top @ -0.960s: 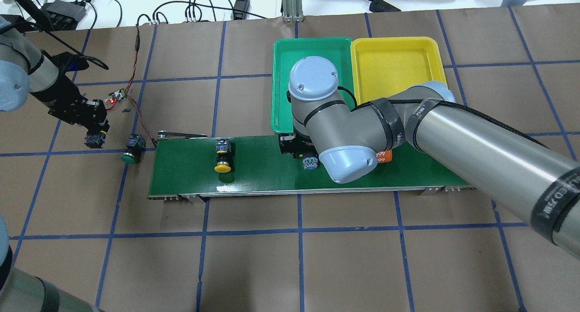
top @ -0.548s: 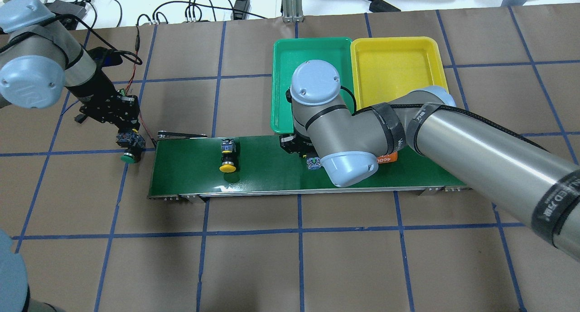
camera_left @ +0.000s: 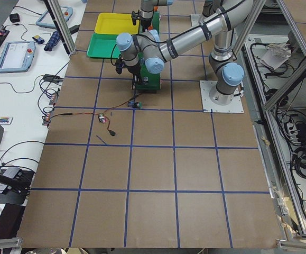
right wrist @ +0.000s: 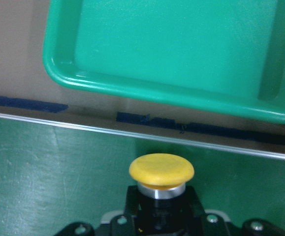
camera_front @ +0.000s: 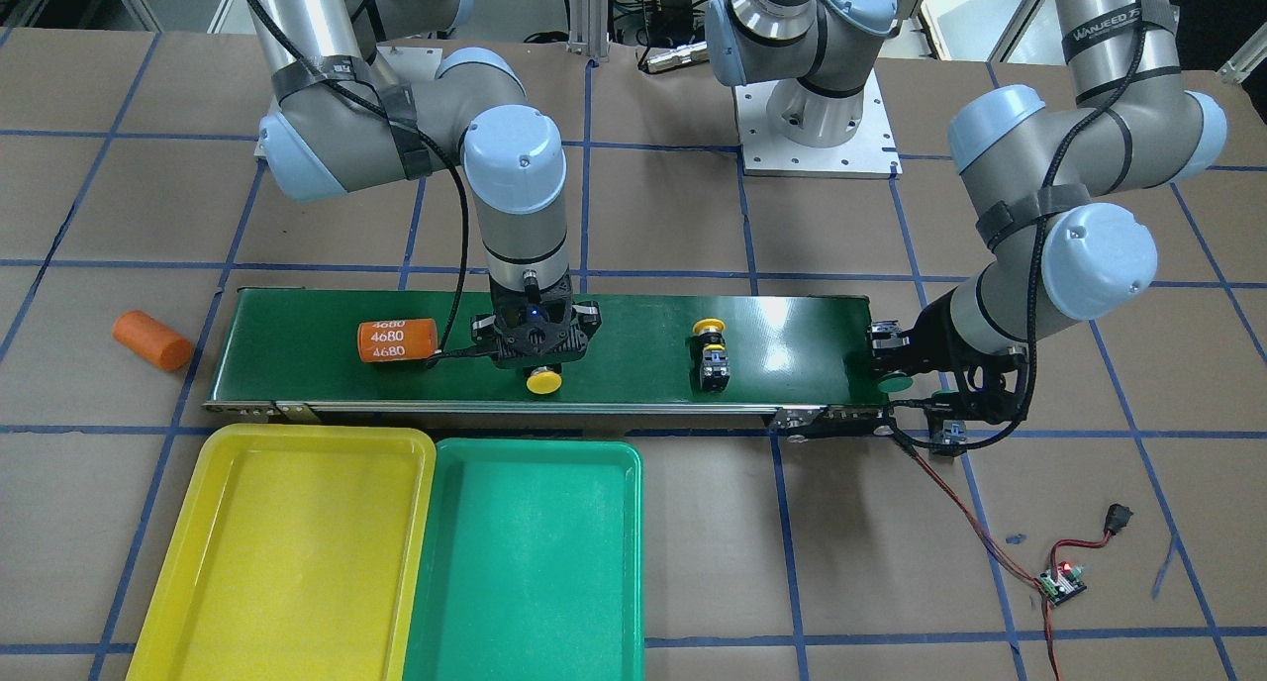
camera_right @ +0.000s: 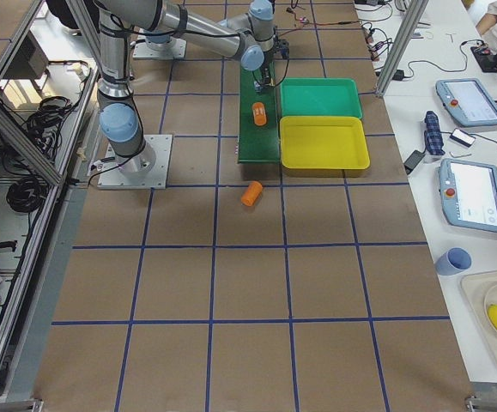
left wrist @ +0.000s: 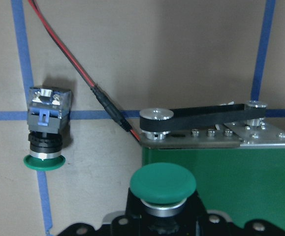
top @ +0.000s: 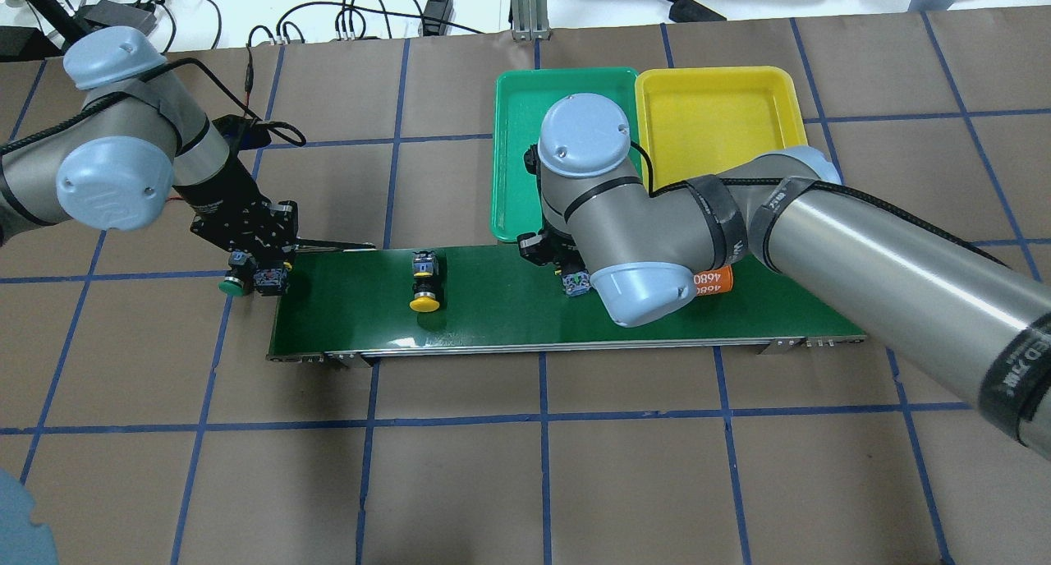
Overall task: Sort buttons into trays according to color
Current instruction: 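Drop yellow button in yellow tray while left gripper sets green button on belt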
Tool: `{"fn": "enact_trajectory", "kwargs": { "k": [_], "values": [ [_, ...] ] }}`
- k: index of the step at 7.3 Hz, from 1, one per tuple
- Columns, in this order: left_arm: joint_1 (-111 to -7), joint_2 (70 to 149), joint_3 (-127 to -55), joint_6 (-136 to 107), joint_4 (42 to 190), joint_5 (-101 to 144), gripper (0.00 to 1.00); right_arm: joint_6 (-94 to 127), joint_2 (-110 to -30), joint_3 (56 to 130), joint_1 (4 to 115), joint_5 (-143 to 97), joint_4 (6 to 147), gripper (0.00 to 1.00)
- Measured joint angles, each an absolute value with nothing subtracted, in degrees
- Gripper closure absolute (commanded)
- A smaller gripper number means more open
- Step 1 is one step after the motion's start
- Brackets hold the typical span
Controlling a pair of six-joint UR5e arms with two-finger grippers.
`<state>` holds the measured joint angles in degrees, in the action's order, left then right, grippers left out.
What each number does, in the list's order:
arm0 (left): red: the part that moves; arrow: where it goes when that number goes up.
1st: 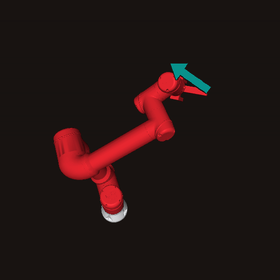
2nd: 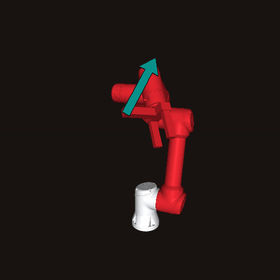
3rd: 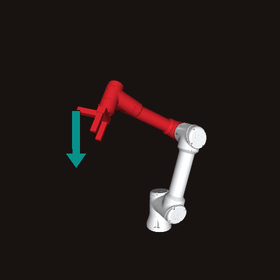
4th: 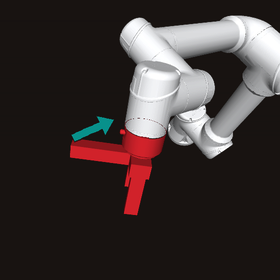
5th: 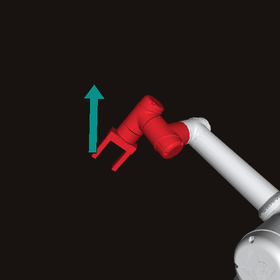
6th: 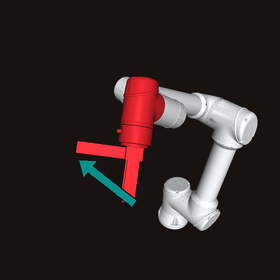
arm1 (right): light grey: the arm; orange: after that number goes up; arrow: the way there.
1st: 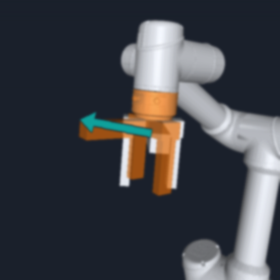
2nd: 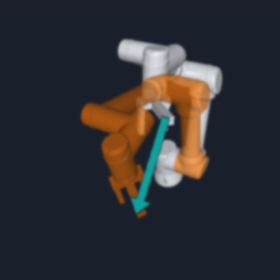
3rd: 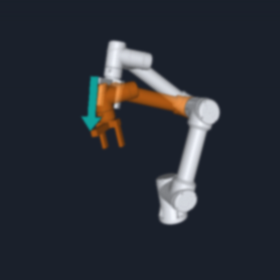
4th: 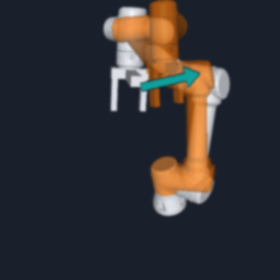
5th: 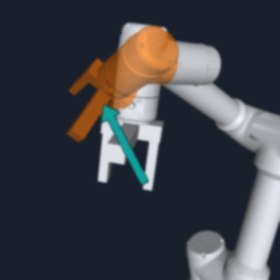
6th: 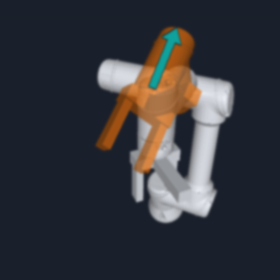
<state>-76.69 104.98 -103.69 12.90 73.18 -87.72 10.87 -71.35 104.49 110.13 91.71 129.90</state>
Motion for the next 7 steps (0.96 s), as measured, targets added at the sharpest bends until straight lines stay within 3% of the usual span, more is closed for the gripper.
{"fn": "enact_trajectory", "kwargs": {
  "k": [1, 2, 3, 4, 5, 7],
  "values": [
    [-77.31, 105.06, -104.22, 13.00, 72.52, -87.76, 0.70, 8.76, -71.73, 101.97, 109.02, 92.44, 127.41, 1.00],
    [-77.70, 105.16, -104.46, 13.13, 72.12, -87.77, 0.28, 6.12, -72.13, 98.16, 107.54, 92.70, 122.70, 1.00],
    [-77.89, 105.12, -104.57, 13.36, 71.92, -87.70, 0.13, 3.07, -72.24, 94.63, 105.68, 92.65, 117.95, 1.00],
    [-78.01, 104.97, -104.66, 13.47, 71.87, -87.61, 0.00, -0.65, -72.05, 92.74, 103.24, 92.43, 115.41, 0.97],
    [-78.08, 104.74, -104.78, 13.45, 71.87, -87.56, 0.00, -4.85, -71.77, 91.98, 100.37, 92.29, 114.52, 0.89],
    [-78.11, 103.75, -104.55, 13.26, 72.11, -86.43, 0.00, -13.02, -70.95, 91.66, 95.14, 92.21, 114.58, 0.87]
  ]
}}
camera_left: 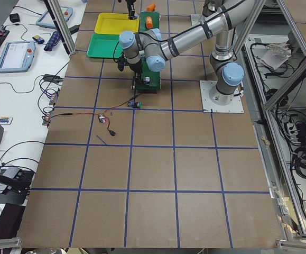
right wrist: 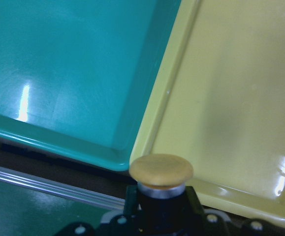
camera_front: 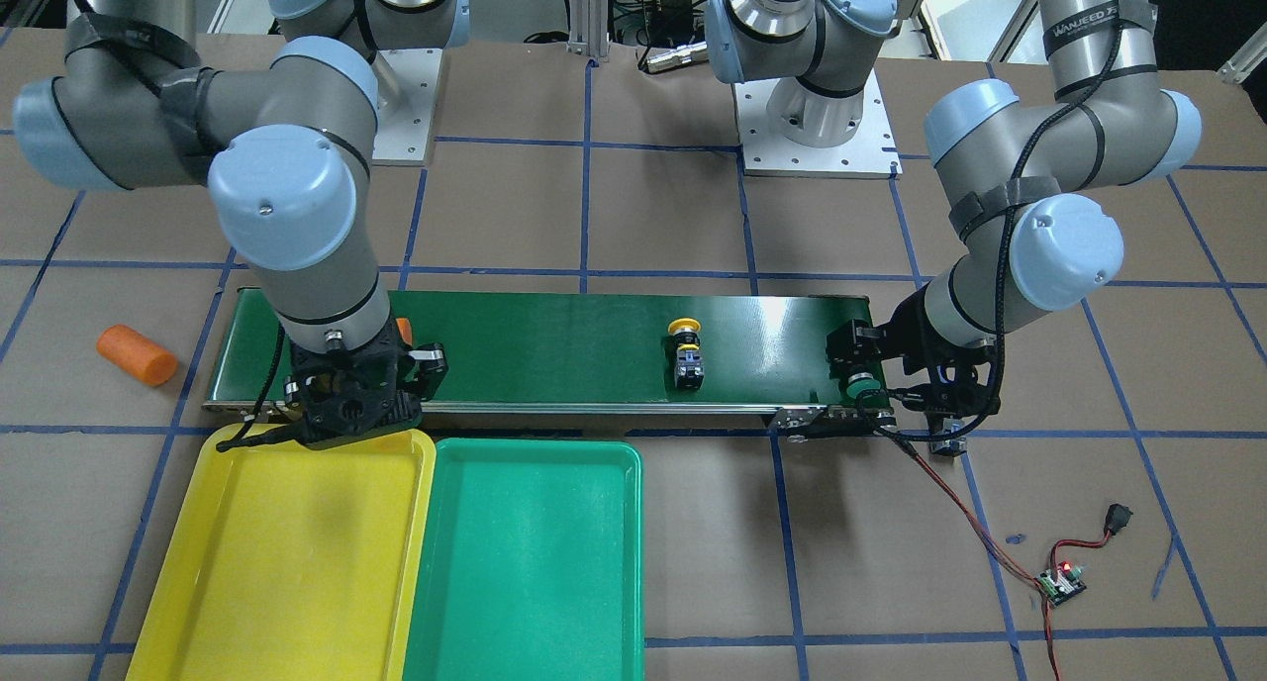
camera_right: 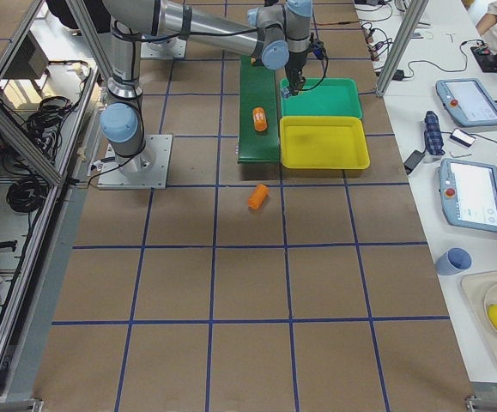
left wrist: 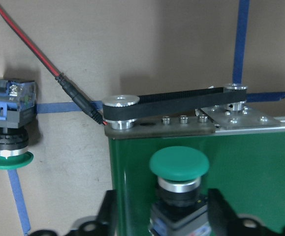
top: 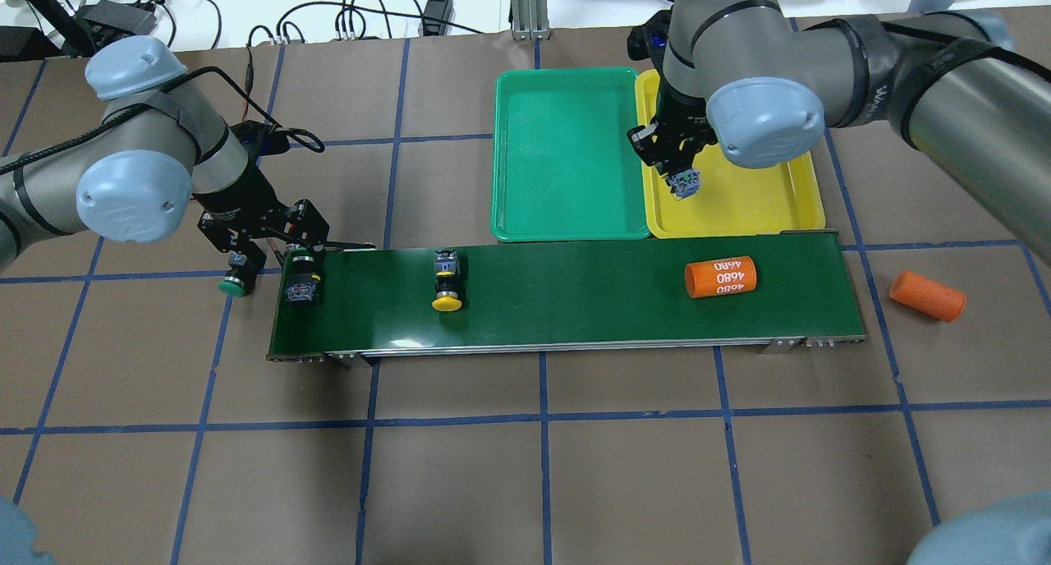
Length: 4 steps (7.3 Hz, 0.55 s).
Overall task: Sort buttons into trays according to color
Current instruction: 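Drop yellow button in yellow tray while left gripper sets green button on belt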
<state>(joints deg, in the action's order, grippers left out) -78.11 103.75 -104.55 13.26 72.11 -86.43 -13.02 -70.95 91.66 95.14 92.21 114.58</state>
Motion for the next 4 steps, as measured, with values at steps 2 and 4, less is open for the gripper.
{"fn": "enact_trajectory", "kwargs": {
  "k": [2, 4],
  "values": [
    [-76.86, 102.27, -101.67, 13.41, 72.60, -86.69, 0.00, -17.70, -68.41, 91.35, 92.40, 92.25, 116.97, 0.84],
    [-73.07, 103.62, -99.35, 16.34, 71.35, -91.19, 0.00, -20.25, -64.88, 90.75, 90.61, 92.23, 121.22, 0.76]
  ]
}}
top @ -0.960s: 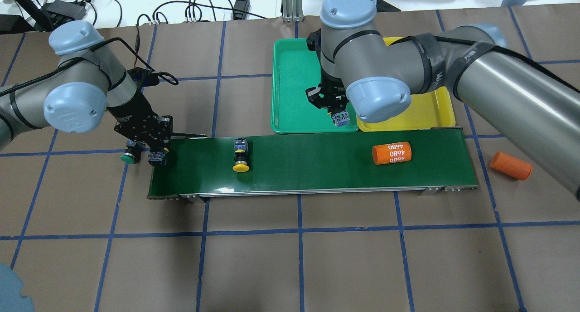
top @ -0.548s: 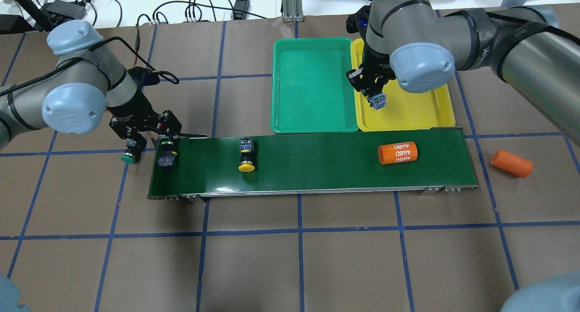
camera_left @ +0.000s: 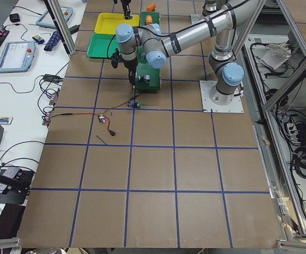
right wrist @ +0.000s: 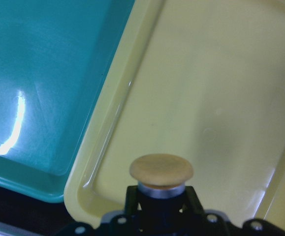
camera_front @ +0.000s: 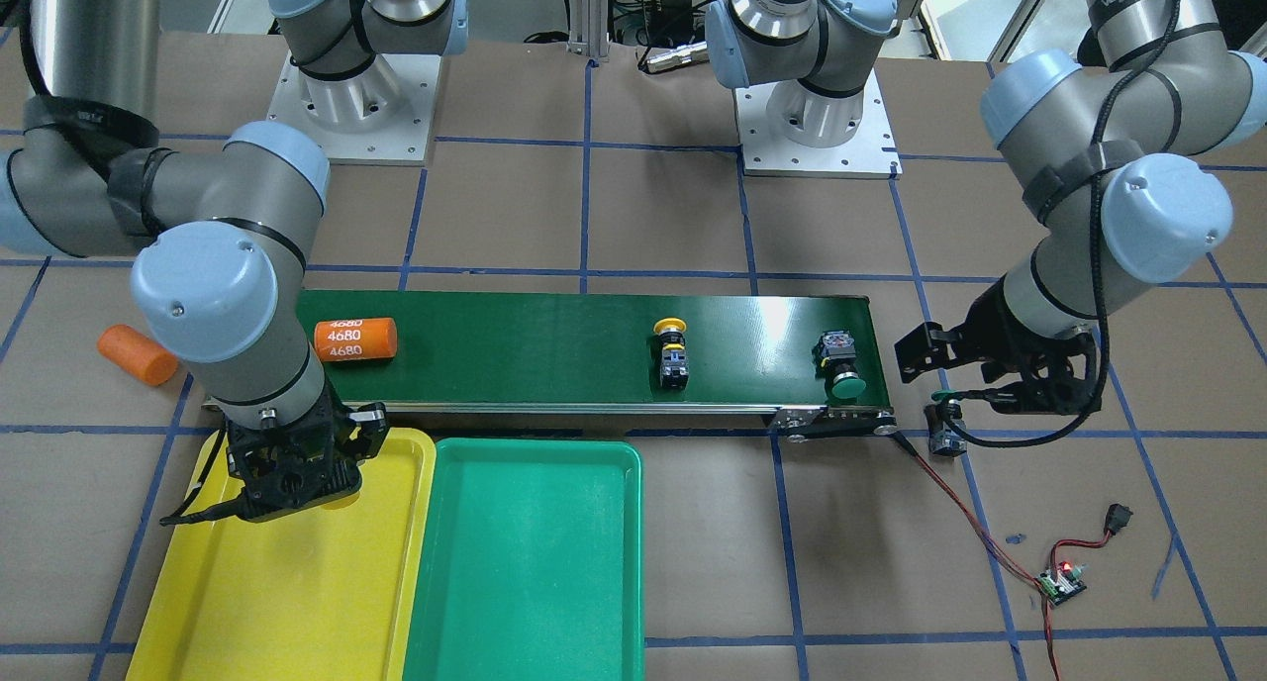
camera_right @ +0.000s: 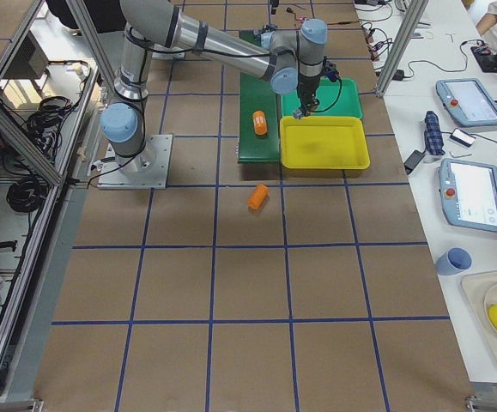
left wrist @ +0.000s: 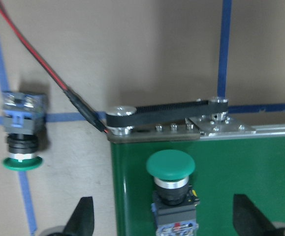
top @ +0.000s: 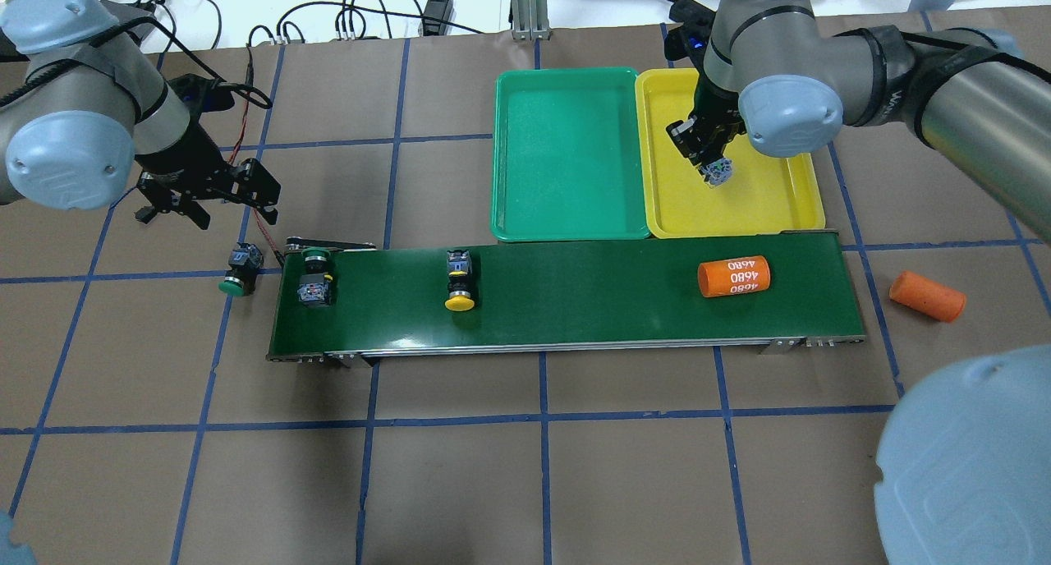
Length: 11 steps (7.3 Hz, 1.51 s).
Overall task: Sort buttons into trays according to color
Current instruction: 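Drop yellow button in yellow tray while left gripper sets green button on belt, then grasp another green-capped button with the left gripper and place it on the belt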
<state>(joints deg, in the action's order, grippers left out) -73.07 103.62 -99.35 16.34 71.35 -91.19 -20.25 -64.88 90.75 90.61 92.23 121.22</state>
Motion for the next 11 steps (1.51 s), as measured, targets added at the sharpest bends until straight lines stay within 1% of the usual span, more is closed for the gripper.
{"fn": "enact_trajectory", "kwargs": {
  "k": [1, 2, 3, 4, 5, 7, 8, 9, 10, 11],
  "values": [
    [-70.48, 105.03, -99.36, 19.45, 68.93, -92.43, 0.00, -21.06, -63.35, 90.62, 90.07, 92.23, 123.45, 0.76],
    [-68.63, 106.52, -99.88, 22.10, 65.92, -92.82, 0.00, -21.68, -62.34, 90.49, 89.83, 92.33, 125.08, 0.62],
    [-67.68, 108.28, -100.69, 24.06, 63.46, -92.68, 0.00, -22.26, -61.41, 90.41, 89.61, 92.48, 126.21, 0.28],
    [-67.28, 109.98, -101.50, 25.00, 61.98, -92.19, 0.00, -22.50, -60.73, 90.42, 89.33, 92.46, 127.09, 0.19],
    [-67.16, 111.49, -102.05, 25.41, 60.68, -91.58, 0.00, -22.38, -60.41, 90.56, 89.10, 92.31, 127.82, 0.00],
    [-67.09, 113.70, -102.68, 25.69, 59.35, -89.84, 0.00, -21.25, -60.51, 91.08, 89.04, 92.18, 128.17, 0.00],
    [-67.08, 114.74, -102.98, 25.73, 58.83, -89.19, 0.09, -20.74, -60.74, 91.23, 89.14, 92.18, 128.04, 0.00],
    [-67.06, 115.53, -103.13, 25.79, 58.51, -88.89, 0.51, -20.16, -61.20, 91.31, 89.31, 92.21, 127.76, 0.00],
    [-67.03, 116.05, -103.22, 25.80, 58.51, -88.78, 0.87, -18.79, -62.37, 91.33, 89.50, 92.21, 126.56, 0.00],
    [-67.00, 116.25, -103.24, 25.79, 58.70, -88.81, 1.00, -16.94, -64.04, 91.35, 89.74, 92.16, 124.25, 0.00]
  ]
}}
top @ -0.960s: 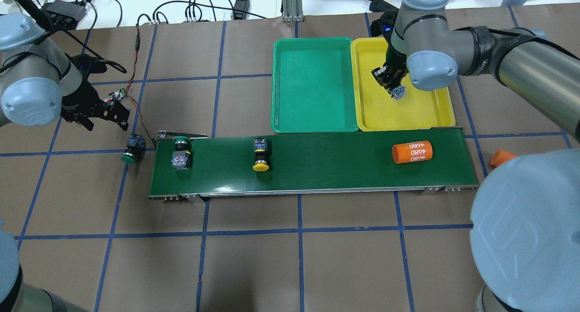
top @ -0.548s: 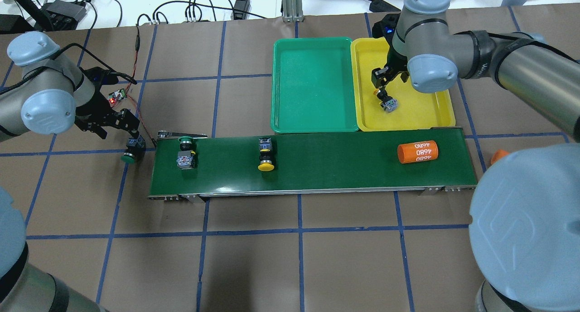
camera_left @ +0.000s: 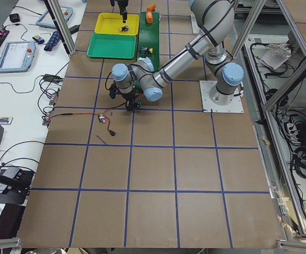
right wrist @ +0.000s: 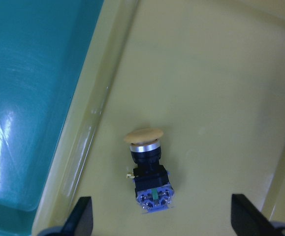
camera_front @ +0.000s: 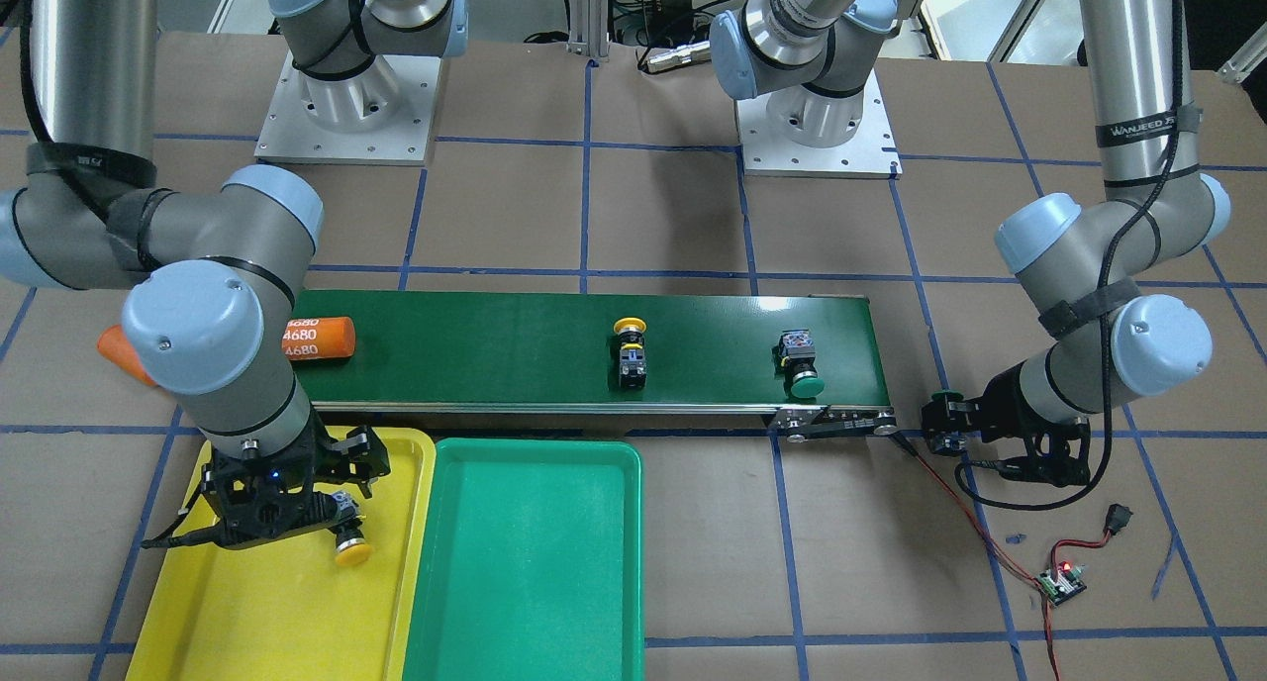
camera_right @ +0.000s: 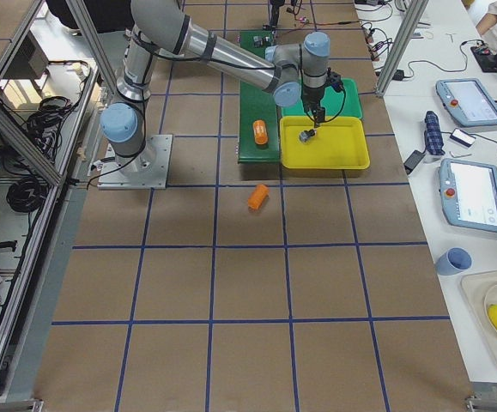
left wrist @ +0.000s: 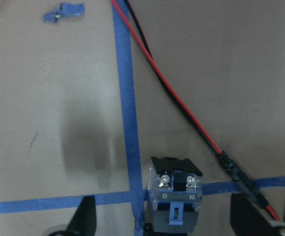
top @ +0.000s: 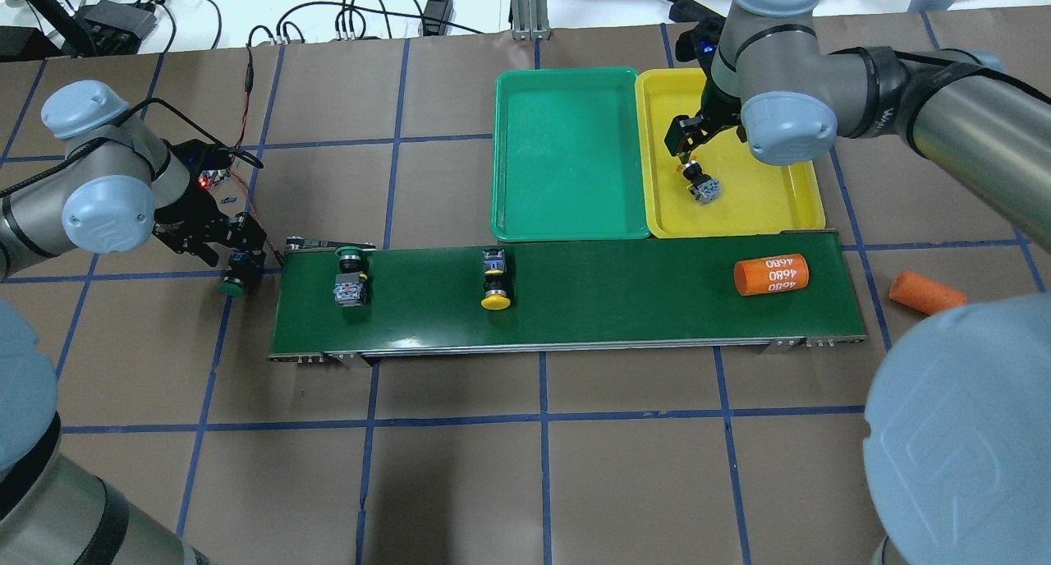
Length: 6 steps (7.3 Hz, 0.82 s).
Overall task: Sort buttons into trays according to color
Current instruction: 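Grasp another green-capped button with the left gripper and place it on the belt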
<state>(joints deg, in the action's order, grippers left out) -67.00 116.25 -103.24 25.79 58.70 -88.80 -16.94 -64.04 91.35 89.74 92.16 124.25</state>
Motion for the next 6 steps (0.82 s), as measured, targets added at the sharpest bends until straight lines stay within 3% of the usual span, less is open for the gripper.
{"fn": "enact_trajectory", "kwargs": {
  "k": [3, 6],
  "values": [
    [-66.37, 115.59, -102.95, 25.78, 60.30, -88.99, 1.00, -10.27, -67.79, 91.40, 92.06, 92.04, 118.94, 0.00],
    [-66.69, 109.62, -101.46, 23.63, 68.38, -88.93, 1.00, -7.45, -69.74, 91.46, 93.75, 92.06, 117.03, 0.00]
  ]
}}
